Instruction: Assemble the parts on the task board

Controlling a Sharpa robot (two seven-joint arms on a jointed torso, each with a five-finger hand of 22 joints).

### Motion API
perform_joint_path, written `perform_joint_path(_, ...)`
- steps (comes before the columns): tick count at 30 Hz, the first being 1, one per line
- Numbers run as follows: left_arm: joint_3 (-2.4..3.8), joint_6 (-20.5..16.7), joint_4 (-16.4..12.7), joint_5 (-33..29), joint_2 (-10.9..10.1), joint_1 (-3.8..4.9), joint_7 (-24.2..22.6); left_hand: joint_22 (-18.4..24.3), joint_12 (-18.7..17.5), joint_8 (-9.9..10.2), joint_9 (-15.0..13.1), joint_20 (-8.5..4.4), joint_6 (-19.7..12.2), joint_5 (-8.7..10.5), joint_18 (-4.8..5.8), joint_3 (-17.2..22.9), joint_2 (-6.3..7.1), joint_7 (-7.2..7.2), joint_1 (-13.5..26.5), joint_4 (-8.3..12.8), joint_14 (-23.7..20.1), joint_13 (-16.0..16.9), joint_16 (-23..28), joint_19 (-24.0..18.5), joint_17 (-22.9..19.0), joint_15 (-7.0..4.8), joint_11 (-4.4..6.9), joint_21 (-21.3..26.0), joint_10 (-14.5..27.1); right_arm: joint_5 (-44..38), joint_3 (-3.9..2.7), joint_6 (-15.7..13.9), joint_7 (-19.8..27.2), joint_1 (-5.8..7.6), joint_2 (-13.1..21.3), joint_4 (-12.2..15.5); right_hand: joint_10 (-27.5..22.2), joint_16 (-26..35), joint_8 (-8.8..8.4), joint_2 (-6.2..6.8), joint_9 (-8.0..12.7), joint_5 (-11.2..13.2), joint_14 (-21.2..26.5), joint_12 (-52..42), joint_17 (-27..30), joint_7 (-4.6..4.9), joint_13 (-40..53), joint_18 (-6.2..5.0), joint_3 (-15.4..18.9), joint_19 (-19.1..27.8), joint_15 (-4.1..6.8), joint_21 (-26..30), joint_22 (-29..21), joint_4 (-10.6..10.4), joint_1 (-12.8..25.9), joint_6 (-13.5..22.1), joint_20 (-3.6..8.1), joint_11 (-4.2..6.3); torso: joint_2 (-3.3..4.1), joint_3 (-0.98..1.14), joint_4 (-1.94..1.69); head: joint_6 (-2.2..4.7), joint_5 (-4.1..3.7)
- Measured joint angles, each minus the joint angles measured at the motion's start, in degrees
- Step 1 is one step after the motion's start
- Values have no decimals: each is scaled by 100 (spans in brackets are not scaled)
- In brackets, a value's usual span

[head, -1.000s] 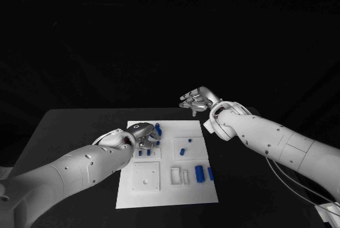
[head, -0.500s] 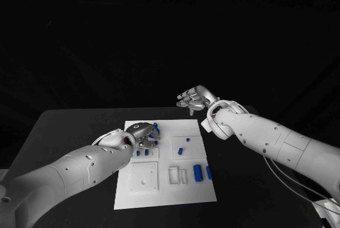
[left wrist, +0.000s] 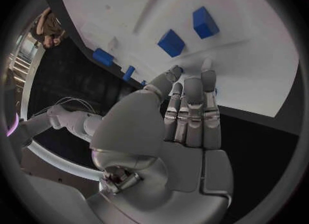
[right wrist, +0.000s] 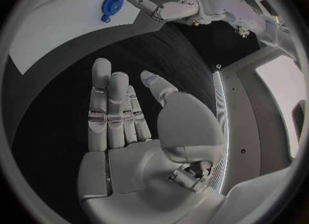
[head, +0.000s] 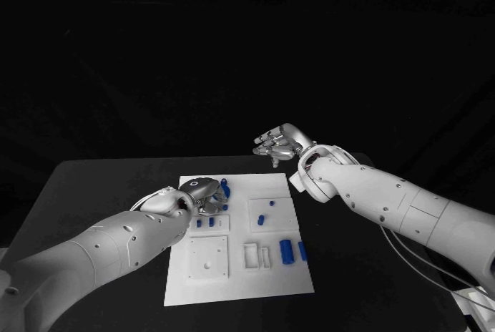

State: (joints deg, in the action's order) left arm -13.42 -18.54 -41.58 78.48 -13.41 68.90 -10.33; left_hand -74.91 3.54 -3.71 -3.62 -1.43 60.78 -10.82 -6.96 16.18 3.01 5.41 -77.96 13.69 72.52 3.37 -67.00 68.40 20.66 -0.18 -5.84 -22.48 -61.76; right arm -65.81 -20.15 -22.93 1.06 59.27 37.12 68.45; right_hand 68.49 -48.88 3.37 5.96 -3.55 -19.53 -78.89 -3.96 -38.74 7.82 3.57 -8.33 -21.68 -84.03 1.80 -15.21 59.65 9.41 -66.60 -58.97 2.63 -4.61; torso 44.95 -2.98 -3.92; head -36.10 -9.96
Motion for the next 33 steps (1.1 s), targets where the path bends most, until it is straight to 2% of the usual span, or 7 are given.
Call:
perform_joint_path(8, -1, 74, 113, 17, 57, -6, 15, -17, -7, 0, 0, 0, -40, 45, 2, 19, 0, -30, 0, -19, 27, 2, -23, 0, 12, -12, 0, -2, 34, 1, -1, 0, 1, 6, -7, 26, 0, 0, 0, 0, 0, 0, 0, 0, 16, -1, 0, -4, 0, 0, 0, -19, -21, 0, 0, 0, 0, 0, 41, 3, 27, 16, 0)
perform_joint_path(13, 4, 87, 151, 17, 81, 3, 1, -23, -1, 0, 5, 0, -198, 45, 39, 35, 0, -76, 0, -35, 69, 2, -62, 1, 19, -54, 23, -24, 11, 1, 1, 0, 1, 7, -18, 31, 0, 0, 0, 0, 0, 0, 0, 0, 16, -1, 0, -6, 0, 0, 0, -19, -21, 0, 0, -1, 0, 0, 59, 8, 30, 19, -12)
perform_joint_path(16, 4, 88, 159, 17, 89, 4, -3, -17, 0, 0, 5, -21, -323, 112, 76, 38, 0, -105, 0, -38, 110, 1, -62, 21, 19, -54, 25, -25, 9, 2, 1, 0, 1, 8, -22, 34, 0, 1, 0, 0, 0, 0, 0, 0, 16, -2, 0, -6, 0, 0, 0, -19, -21, 0, 0, -1, -1, 0, 61, 8, 30, 16, -18)
perform_joint_path(25, 4, 98, 184, 15, 109, 4, -3, -13, 7, 0, 9, -21, -379, 185, 112, 68, 0, -113, 0, -68, 129, -6, -62, 62, 32, -73, 62, -25, -30, 2, -1, 0, 1, 12, -23, 44, 1, -38, 0, 0, 0, 0, 18, 0, 41, -2, -3, -7, 0, 0, -18, -20, -57, 0, 0, -1, -1, 0, 61, 10, 33, 7, -44)
perform_joint_path(28, 4, 108, 188, 14, 115, 6, 4, -13, 7, 0, 8, -21, -372, 264, 70, 73, 0, -106, 0, -108, 129, -24, -62, 62, 39, -73, 52, -26, -60, 2, -1, 0, 1, 13, -24, 48, 1, -38, 0, 0, 1, 0, 18, 0, 41, -2, -4, -7, 0, 0, -18, -20, -57, 0, 0, -1, -1, 0, 61, 12, 33, 3, -51)
perform_joint_path(33, 9, 139, 187, 14, 124, 12, 21, -15, -3, 0, 8, -41, -141, 378, 28, 65, 0, 3, 0, -148, 171, -23, -111, 83, 62, -74, 87, -11, -179, 2, -1, 1, 1, 15, -25, 49, 1, -38, 0, 0, 0, 0, 18, 0, 59, -3, -4, -7, -16, 0, -18, -45, -88, -16, 0, -1, -1, 0, 60, 10, 32, -1, -67)
